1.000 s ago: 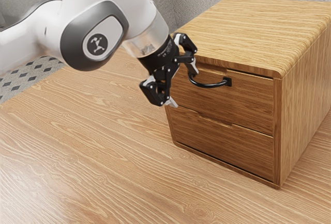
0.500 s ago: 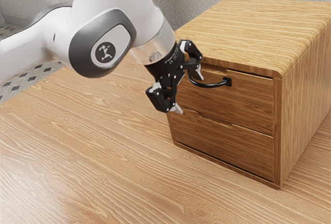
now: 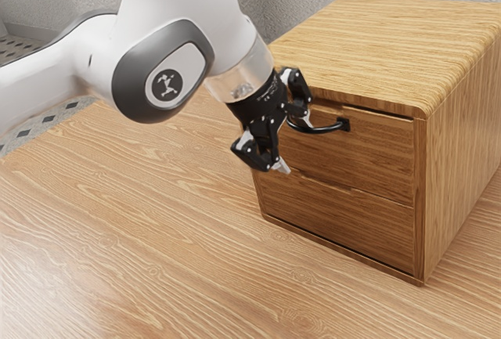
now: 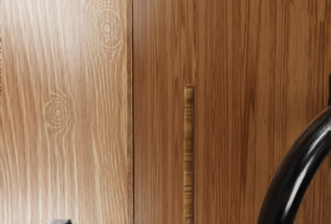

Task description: Pull the drawer handle with one arm to open the drawer

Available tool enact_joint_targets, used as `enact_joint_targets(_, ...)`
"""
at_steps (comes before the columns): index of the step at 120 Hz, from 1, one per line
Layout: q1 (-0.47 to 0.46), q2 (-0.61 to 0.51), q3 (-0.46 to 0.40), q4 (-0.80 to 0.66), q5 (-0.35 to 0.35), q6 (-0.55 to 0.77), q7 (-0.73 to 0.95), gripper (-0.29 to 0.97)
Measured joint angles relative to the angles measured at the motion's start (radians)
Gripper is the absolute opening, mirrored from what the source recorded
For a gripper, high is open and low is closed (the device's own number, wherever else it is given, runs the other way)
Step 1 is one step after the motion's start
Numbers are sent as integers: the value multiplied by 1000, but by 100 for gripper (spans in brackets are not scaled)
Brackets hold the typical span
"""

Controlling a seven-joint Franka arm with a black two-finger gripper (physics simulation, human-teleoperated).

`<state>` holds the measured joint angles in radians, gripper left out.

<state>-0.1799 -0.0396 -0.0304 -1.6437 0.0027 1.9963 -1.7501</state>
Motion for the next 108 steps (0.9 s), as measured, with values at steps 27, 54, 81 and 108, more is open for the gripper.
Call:
enact_joint_targets(27, 0, -11, 4, -15, -2, -4, -3, 16)
enact_joint_targets(54, 1, -58, 3, -47, -5, -8, -14, -4)
enact_joint_targets(81, 0, -89, 0, -76, -8, -13, -24, -9)
enact_joint_targets(108, 0, -168, -7, -153, -8, -11, -37, -9)
